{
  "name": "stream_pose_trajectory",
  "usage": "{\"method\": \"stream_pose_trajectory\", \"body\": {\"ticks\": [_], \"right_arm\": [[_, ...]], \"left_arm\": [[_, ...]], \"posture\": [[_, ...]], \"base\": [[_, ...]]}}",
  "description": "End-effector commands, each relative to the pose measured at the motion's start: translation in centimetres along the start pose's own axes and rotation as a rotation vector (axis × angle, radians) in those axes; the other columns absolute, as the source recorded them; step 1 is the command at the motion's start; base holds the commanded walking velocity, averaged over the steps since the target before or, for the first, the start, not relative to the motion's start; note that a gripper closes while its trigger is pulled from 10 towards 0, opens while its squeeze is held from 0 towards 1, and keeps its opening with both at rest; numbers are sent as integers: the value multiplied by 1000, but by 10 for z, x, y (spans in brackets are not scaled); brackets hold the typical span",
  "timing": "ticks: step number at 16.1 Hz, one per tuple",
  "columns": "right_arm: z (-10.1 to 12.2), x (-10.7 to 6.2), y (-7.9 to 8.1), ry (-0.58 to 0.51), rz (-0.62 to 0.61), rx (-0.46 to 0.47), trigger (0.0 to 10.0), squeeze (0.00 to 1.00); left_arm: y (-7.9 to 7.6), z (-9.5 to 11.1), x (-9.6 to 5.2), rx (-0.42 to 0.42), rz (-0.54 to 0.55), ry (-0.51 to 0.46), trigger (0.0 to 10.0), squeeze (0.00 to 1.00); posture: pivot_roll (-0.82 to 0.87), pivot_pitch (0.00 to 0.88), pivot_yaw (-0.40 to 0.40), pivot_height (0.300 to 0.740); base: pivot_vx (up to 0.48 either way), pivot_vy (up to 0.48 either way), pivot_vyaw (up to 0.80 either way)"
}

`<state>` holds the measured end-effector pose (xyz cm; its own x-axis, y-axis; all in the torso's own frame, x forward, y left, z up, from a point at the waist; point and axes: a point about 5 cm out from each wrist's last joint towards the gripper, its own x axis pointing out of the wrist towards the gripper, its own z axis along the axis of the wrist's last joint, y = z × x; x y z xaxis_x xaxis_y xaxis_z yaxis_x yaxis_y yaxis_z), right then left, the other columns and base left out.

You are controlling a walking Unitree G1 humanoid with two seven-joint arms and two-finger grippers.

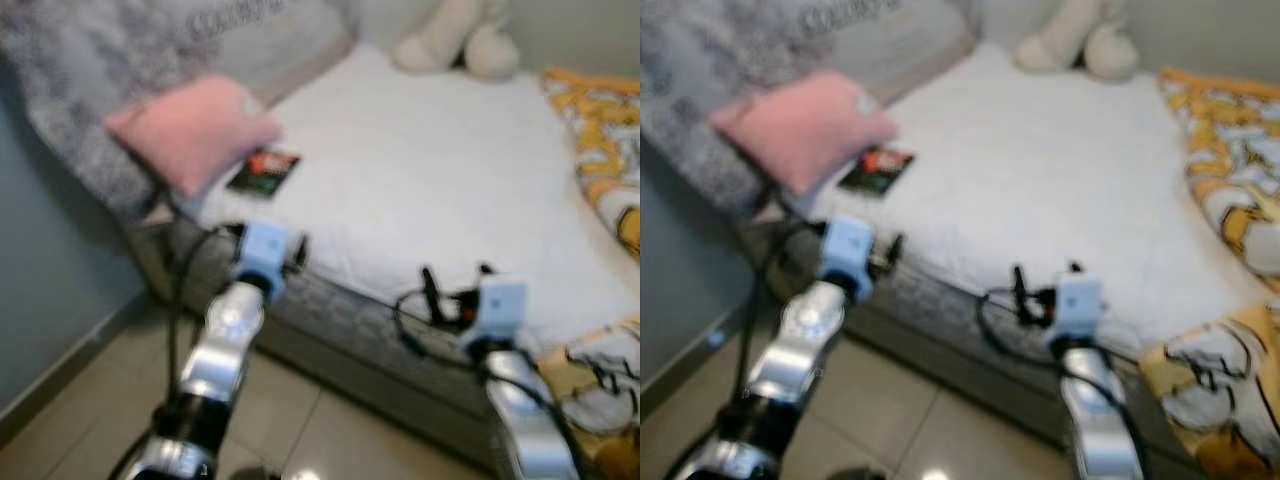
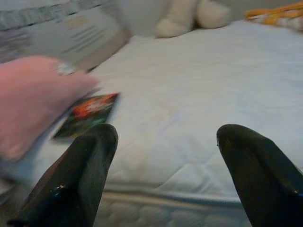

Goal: Clean up the room

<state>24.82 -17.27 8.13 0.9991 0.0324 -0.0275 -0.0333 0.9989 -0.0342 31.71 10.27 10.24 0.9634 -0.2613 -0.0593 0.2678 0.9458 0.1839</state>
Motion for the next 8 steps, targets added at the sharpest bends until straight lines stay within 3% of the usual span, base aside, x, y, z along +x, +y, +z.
{"method": "stream_pose_trajectory", "body": {"ticks": [1,5,8], "right_arm": [[0,1,5,6,6,18,10000,0],[-1,1,5,5,-3,15,10000,0],[-1,1,4,4,-8,12,10000,0]], "left_arm": [[8,-1,0,10,7,5,10000,0],[6,-3,1,10,-15,15,10000,0],[3,-4,1,9,-36,14,10000,0]], "posture": [[-99,0,-2,714],[-101,0,1,714],[-100,0,1,714]], "base": [[0,0,-775],[0,0,-687],[0,0,0]]}}
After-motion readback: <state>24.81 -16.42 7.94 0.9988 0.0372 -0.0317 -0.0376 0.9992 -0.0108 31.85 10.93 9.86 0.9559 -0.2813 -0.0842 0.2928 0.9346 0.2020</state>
